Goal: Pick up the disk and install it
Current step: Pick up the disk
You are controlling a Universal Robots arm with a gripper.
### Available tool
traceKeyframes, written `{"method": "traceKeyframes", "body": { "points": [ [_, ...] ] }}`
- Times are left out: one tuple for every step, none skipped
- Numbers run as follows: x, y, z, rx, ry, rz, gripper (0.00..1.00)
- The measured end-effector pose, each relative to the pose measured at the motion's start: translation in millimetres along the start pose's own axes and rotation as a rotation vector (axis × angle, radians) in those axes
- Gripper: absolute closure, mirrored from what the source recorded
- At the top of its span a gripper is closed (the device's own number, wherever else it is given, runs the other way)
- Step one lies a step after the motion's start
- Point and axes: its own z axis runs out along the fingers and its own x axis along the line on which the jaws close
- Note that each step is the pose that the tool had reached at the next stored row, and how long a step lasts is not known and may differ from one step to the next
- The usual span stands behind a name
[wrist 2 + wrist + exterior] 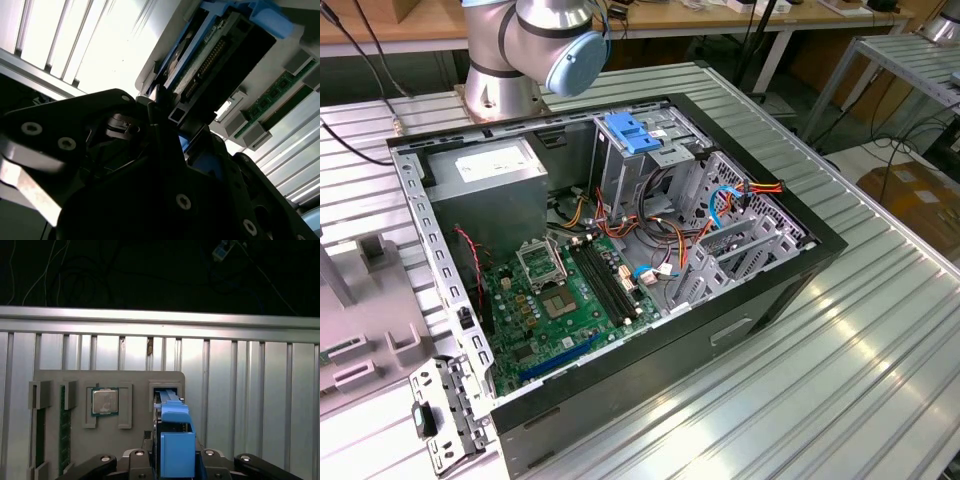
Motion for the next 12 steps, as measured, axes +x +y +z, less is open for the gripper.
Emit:
{"method": "traceKeyframes", "body": {
  "points": [
    [0.0,0.0,-0.7,-0.0001,0.0000,0.000,0.63],
    [0.0,0.1,-1.2,0.0003,-0.0002,0.000,0.63],
    [0.0,0.1,-1.7,0.0001,-0.0002,0.000,0.63],
    [0.0,0.1,-2.3,-0.0001,-0.0003,0.000,0.63],
    [0.0,0.1,-2.9,0.0001,-0.0006,0.000,0.63],
    [0.0,0.2,-3.6,0.0000,-0.0006,0.000,0.63],
    [0.0,0.2,-4.2,-0.0001,-0.0007,0.000,0.63],
    [0.0,0.2,-4.7,0.0000,-0.0007,0.000,0.63],
    [0.0,0.2,-4.9,0.0001,-0.0008,0.000,0.63],
    [0.0,0.2,-5.2,0.0003,-0.0013,0.000,0.63],
    [-0.2,0.2,-5.5,0.0000,-0.0021,0.000,0.63],
    [-0.2,0.3,-5.6,0.0001,-0.0027,0.000,0.63]
  ]
}}
